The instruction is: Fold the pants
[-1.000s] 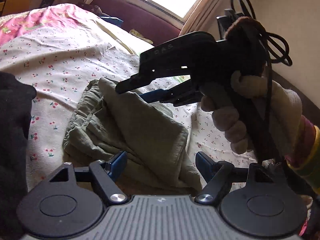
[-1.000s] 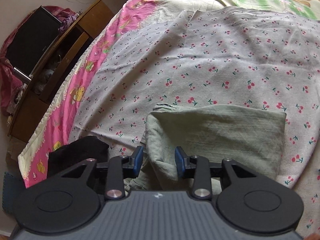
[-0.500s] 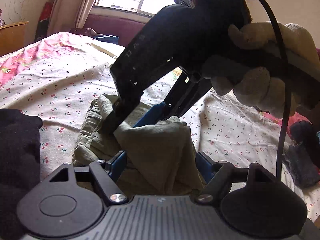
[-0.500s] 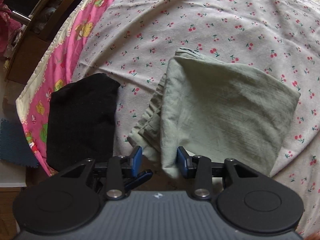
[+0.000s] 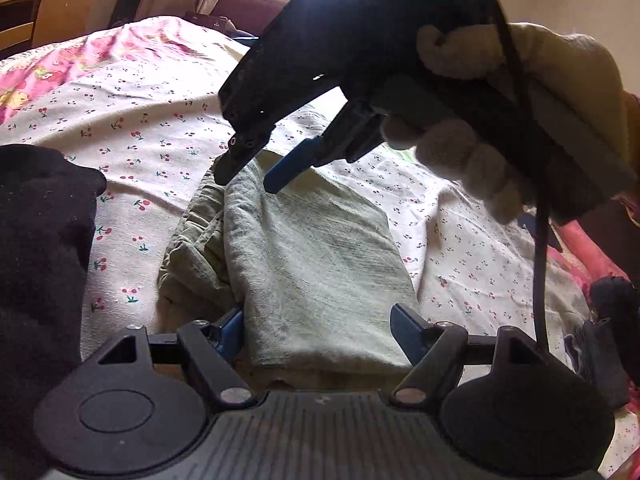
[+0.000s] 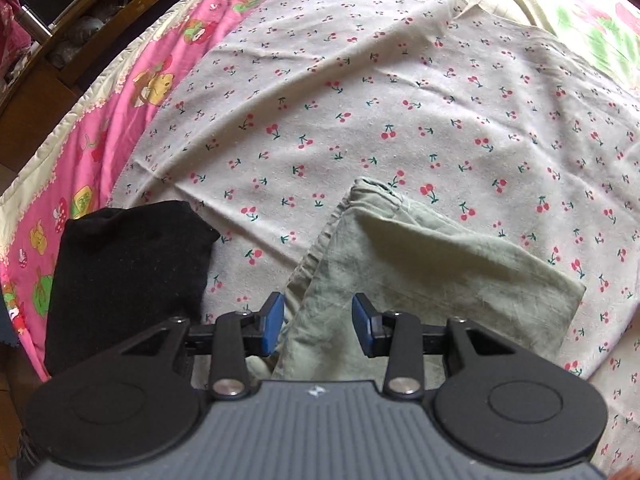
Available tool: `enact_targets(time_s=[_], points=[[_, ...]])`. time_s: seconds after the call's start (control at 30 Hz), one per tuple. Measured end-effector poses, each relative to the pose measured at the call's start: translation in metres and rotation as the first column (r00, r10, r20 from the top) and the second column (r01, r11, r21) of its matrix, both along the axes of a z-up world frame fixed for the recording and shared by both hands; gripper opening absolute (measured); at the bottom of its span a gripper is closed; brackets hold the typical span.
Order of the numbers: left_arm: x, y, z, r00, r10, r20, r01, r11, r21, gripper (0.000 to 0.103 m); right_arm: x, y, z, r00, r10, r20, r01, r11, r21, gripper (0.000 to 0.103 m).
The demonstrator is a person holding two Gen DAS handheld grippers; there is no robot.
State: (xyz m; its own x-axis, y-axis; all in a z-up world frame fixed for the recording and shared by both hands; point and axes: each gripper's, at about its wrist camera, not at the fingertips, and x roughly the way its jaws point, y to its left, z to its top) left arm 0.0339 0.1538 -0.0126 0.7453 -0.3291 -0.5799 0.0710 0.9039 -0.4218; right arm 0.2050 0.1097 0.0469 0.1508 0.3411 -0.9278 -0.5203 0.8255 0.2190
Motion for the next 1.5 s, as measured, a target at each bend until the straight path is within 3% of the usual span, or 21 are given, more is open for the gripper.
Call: enact_targets(time_s=[0.07,0.2,0.23,0.27,0.33,0.47,0.7,0.83,0.9,1.07,1.23,1.43,1.5], points=[[-0.001,0.000,0.000,1.000,0.006,0.001,-0.006,1.000,0.005,0.083,0.008,0.012,-0.010,0.999,-0.005,0.048,0.008,0.998,-0.068,0.039],[0.001,0.000,0.000,1.000,0.009,-0.017,-0.008,1.000,0.021,0.068,0.021,0.018,-0.025,0.998,-0.034,0.053,0.040,0.993,-0.109,0.036],[0.001,0.000,-0.001,1.000,0.007,-0.024,-0.007,1.000,0.028,0.061,0.022,0.018,-0.027,0.997,-0.033,0.066,0.041,0.992,-0.120,0.032],[0.002,0.000,0.000,1.000,0.007,-0.028,-0.006,0.999,0.032,0.057,0.024,0.017,-0.029,0.997,-0.036,0.071,0.044,0.991,-0.123,0.020],[0.001,0.001,0.001,1.000,0.012,-0.025,-0.012,0.999,0.037,0.039,0.030,0.007,-0.029,0.996,-0.073,0.059,0.079,0.992,-0.101,0.007],[-0.003,0.008,0.003,1.000,0.026,-0.011,-0.026,0.999,0.030,0.025,0.027,-0.023,-0.008,0.989,-0.132,0.064,0.133,0.991,-0.011,0.006],[0.001,0.024,0.022,0.999,0.017,0.050,-0.017,1.000,-0.001,0.023,0.017,-0.068,0.033,0.971,-0.224,0.084,0.214,0.970,0.114,0.006],[0.010,0.041,0.027,0.997,0.046,0.058,-0.045,0.999,-0.016,0.023,0.032,-0.067,0.045,0.962,-0.253,0.102,0.235,0.959,0.156,0.006],[0.012,0.047,0.023,0.997,0.065,0.044,-0.066,0.998,0.008,0.023,0.039,-0.053,0.036,0.967,-0.236,0.093,0.220,0.964,0.152,0.006],[0.016,0.060,-0.001,0.993,0.109,-0.040,-0.110,0.994,-0.011,0.023,0.052,-0.010,-0.008,0.980,-0.188,0.060,0.181,0.978,0.106,0.007],[0.023,0.069,-0.011,0.991,0.125,-0.051,-0.126,0.992,-0.016,0.023,0.060,0.006,-0.051,0.975,-0.207,0.082,0.201,0.977,0.076,0.007],[0.017,0.076,-0.018,0.990,0.119,-0.079,-0.123,0.992,-0.043,0.029,0.069,-0.003,-0.048,0.966,-0.251,0.056,0.241,0.960,0.140,0.024],[0.013,0.078,-0.018,0.988,0.122,-0.091,-0.127,0.991,-0.042,0.036,0.067,-0.008,-0.038,0.962,-0.258,0.084,0.242,0.956,0.165,0.024]])
